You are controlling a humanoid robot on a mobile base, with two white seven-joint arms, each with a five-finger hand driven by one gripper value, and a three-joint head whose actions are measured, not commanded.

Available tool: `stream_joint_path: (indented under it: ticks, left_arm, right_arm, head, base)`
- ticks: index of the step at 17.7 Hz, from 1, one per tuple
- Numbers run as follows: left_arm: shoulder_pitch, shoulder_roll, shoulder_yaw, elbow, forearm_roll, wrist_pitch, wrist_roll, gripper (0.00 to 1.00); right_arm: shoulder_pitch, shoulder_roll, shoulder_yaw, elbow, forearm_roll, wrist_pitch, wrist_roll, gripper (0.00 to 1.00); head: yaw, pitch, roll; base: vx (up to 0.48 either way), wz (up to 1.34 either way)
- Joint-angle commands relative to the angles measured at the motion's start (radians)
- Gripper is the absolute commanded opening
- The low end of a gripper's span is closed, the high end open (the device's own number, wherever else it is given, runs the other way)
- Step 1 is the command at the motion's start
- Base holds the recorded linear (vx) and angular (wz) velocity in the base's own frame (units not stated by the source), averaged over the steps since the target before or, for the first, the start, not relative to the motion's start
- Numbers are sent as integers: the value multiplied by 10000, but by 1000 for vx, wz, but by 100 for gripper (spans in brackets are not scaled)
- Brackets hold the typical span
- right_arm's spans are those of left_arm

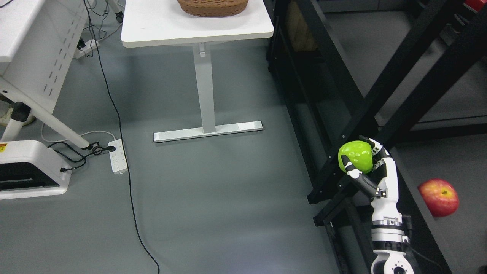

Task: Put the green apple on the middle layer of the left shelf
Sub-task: 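Carry the green apple in the right hand toward the fruit shelf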

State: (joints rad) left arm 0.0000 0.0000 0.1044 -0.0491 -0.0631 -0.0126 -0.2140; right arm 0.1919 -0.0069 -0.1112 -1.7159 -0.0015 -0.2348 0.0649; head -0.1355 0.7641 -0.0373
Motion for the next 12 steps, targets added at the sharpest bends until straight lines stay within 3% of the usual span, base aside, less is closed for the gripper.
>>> stream_joint_path:
  ticks: [1, 7, 12]
  left_arm:
    - [93, 174, 0, 0, 2, 34, 7, 100]
    - [93, 174, 0, 0, 2, 34, -8, 100]
    - [93, 174, 0, 0, 2, 34, -8, 100]
  right_arm:
    - [30, -106, 161, -68, -154, -107, -20, 0]
    - [75, -106, 100, -68, -139, -107, -36, 0]
    - [167, -106, -727, -83, -139, -107, -36, 0]
  head:
    - [0, 0, 0]
    - [0, 0, 0]
    - [0, 0, 0]
  base:
    - [-100, -391]
    - [-87, -488]
    - [-65, -659]
